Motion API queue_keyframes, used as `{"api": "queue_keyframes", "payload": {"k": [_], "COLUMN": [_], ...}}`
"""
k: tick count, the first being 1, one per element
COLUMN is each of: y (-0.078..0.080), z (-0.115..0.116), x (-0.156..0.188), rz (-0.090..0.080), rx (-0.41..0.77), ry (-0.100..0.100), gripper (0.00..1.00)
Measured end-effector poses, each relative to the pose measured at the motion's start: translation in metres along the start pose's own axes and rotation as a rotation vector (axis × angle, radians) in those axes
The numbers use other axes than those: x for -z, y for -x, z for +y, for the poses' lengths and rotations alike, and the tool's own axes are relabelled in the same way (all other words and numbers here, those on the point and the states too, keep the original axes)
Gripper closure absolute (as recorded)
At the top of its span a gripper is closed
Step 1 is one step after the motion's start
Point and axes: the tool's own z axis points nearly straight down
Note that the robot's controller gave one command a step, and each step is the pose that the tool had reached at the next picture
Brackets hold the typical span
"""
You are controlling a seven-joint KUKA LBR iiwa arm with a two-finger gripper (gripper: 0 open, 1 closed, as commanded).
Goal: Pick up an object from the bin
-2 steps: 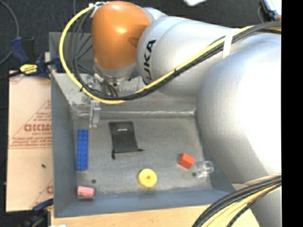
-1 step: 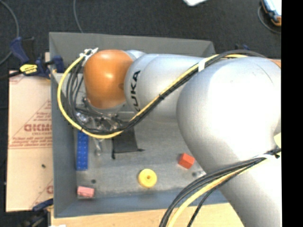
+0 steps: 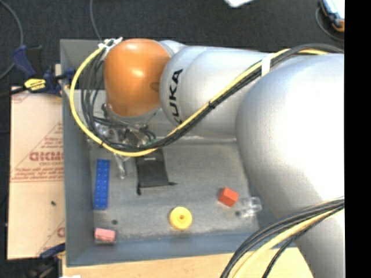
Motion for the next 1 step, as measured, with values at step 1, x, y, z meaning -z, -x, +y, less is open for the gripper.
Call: {"api": "queue_keyframes", "payload": {"k": [1], "y": [-0.0155], "z": [0.0083], "x": [-0.0395], "rz": [0.011], "rx": [0.347], "ry": [0.005], "gripper": [0.0]}}
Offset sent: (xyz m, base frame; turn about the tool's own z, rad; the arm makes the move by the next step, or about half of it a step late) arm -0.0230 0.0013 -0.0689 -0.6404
